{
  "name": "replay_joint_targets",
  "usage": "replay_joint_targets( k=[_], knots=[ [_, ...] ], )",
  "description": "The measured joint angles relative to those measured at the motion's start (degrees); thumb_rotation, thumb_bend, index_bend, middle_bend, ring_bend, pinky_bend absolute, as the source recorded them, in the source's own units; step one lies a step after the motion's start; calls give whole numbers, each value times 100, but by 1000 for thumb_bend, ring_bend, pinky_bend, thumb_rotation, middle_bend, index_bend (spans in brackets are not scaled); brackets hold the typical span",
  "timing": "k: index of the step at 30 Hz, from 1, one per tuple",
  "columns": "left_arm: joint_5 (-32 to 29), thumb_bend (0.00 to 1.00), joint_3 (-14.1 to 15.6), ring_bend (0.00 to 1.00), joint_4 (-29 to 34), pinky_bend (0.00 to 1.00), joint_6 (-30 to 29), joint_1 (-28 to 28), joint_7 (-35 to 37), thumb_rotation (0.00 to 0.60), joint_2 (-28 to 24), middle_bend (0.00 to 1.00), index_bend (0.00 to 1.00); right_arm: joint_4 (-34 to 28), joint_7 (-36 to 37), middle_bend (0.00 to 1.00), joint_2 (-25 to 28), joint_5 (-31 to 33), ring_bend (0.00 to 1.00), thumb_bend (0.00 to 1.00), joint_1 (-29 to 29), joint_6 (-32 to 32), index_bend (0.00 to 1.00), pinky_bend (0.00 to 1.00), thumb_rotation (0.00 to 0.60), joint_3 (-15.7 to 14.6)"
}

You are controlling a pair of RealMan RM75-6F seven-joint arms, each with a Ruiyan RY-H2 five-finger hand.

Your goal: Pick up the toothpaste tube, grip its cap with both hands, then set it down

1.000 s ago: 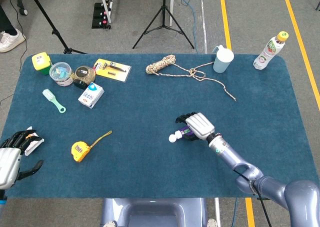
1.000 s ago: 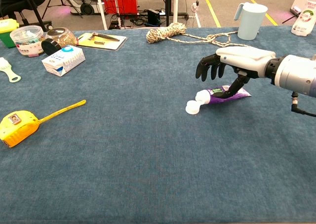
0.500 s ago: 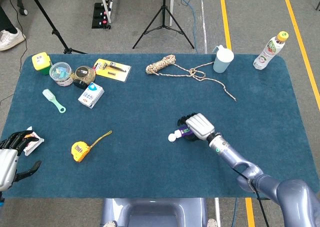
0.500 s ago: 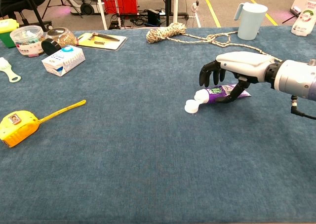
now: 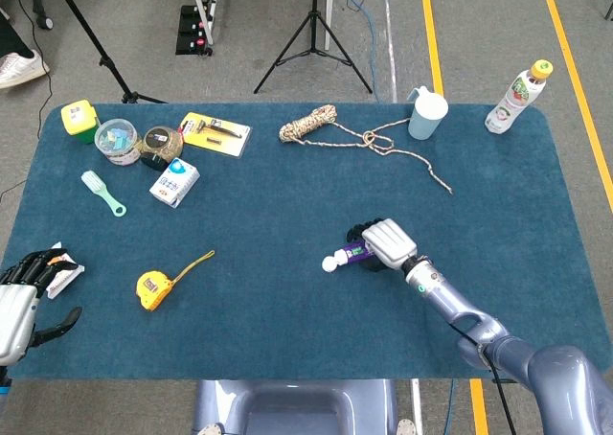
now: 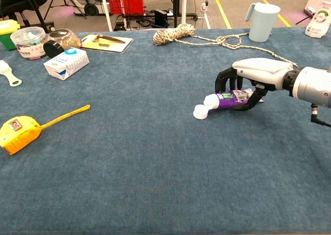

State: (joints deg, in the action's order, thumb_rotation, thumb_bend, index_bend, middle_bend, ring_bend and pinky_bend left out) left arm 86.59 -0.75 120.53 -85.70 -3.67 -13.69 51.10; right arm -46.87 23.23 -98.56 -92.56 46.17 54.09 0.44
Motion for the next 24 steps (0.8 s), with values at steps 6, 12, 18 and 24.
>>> replay_joint_targets(
  k=[6, 12, 18, 24],
  knots=[
    [18, 238, 17, 152, -58, 249, -68, 57, 99, 600, -27, 202, 281, 8, -94, 417, -63, 42, 455, 349, 72, -37, 410, 403, 600, 39],
    [24, 239, 30, 151, -123, 249, -123, 108, 225, 600, -66, 202, 281, 51, -187, 489, -159, 125, 548, 349, 67, -130, 518, 476, 600, 33],
    [42, 239, 33, 152, -177, 249, -164, 144, 337, 600, -100, 202, 281, -13, -243, 573, -158, 219, 662, 349, 19, -135, 600, 585, 600, 54],
    [87, 238, 49, 151, -221, 249, -187, 174, 417, 600, -105, 202, 281, -315, -163, 665, 5, 303, 750, 349, -72, -49, 676, 682, 600, 95]
  ],
)
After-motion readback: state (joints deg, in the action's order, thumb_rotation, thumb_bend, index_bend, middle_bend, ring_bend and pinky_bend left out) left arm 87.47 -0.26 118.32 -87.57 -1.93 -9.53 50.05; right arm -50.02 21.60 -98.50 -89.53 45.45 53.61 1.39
